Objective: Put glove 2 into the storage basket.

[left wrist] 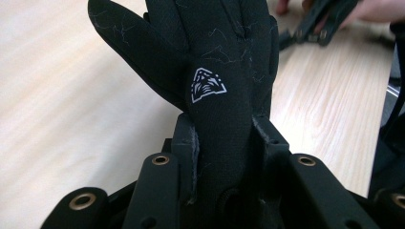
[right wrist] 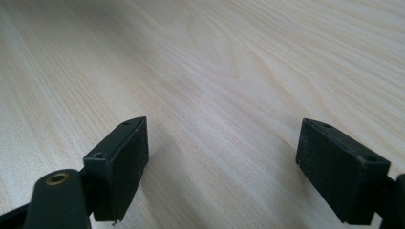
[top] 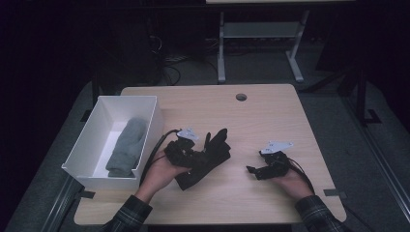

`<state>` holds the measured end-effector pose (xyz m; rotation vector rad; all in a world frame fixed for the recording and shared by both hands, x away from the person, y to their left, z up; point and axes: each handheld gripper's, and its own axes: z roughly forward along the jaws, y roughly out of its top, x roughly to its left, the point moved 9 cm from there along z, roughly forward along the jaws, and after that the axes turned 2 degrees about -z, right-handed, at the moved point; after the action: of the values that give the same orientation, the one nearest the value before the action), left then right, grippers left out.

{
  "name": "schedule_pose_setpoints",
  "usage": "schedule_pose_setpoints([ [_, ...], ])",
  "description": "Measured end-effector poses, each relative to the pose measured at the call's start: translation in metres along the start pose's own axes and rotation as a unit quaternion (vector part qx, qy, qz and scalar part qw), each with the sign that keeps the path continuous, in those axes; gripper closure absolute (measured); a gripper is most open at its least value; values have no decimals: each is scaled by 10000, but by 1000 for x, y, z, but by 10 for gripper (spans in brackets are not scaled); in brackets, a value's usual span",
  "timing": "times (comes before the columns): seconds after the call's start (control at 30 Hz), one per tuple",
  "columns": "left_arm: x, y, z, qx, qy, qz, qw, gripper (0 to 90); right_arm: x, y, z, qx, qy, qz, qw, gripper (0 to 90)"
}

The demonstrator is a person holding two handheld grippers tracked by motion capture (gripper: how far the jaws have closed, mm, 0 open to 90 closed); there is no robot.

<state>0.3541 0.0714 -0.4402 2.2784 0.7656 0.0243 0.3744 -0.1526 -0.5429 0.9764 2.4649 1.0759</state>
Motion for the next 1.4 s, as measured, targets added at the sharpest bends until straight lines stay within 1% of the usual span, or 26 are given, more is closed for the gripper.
schedule_pose_setpoints([
  [0.13, 11, 15, -29, -113, 216, -121, 9996, 673, 0, 0, 0, -1, 1, -12, 10000, 176],
  [0.2, 18, 21, -42, -198, 306, -225, 9991, 674, 0, 0, 0, -1, 0, -12, 10000, 176],
  [0.27, 25, 24, -55, -226, 372, -265, 9987, 673, 0, 0, 0, 0, 1, -11, 10000, 176],
  [0.37, 34, 28, -73, -348, 381, -418, 9978, 674, 0, 0, 0, 1, 1, -11, 10000, 176],
  [0.4, 37, 29, -79, -371, 399, -439, 9976, 673, 0, 0, 0, 1, 3, -9, 10000, 176],
  [0.47, 43, 30, -90, -404, 502, -491, 9967, 673, 0, 0, 0, 0, 2, -10, 10000, 176],
  [0.5, 47, 30, -96, -364, 553, -466, 9967, 673, 0, 0, 0, -1, 1, -12, 10000, 176],
  [0.6, 57, 30, -112, -444, 704, -564, 9949, 673, 0, 0, 0, -2, 2, -13, 10000, 176],
  [0.63, 61, 30, -117, -489, 772, -629, 9938, 673, 0, 0, 0, -3, 1, -14, 10000, 176],
  [0.67, 64, 29, -122, -495, 839, -631, 9932, 673, 0, 0, 0, -4, 1, -13, 10000, 176],
  [0.73, 71, 26, -132, -554, 916, -706, 9917, 673, 0, 0, 0, -3, 1, -12, 10000, 176],
  [0.8, 80, 22, -143, -614, 1037, -812, 9894, 673, 0, 0, 0, -3, -3, -10, 10000, 176],
  [0.9, 91, 16, -155, -671, 1162, -943, 9865, 674, 0, 0, 0, -4, -5, -11, 10000, 176],
  [1.03, 110, 2, -171, -728, 1366, -1163, 9811, 673, 0, 0, 0, -1, -7, -8, 10000, 175],
  [1.17, 130, -15, -186, -715, 1676, -1401, 9732, 673, 0, 0, 0, -4, -8, -8, 10000, 175],
  [1.2, 134, -20, -189, -707, 1747, -1497, 9706, 674, 0, 0, 0, -4, -8, -10, 10000, 175],
  [1.27, 141, -29, -190, -666, 1829, -1611, 9675, 673, 0, 0, 0, -3, -9, -9, 10000, 175],
  [1.33, 147, -38, -188, -563, 1912, -1673, 9656, 673, 0, 0, 0, -2, -11, -6, 10000, 175],
  [1.4, 152, -47, -184, -498, 1944, -1746, 9640, 673, 0, 0, 0, -3, -14, -7, 10000, 175],
])
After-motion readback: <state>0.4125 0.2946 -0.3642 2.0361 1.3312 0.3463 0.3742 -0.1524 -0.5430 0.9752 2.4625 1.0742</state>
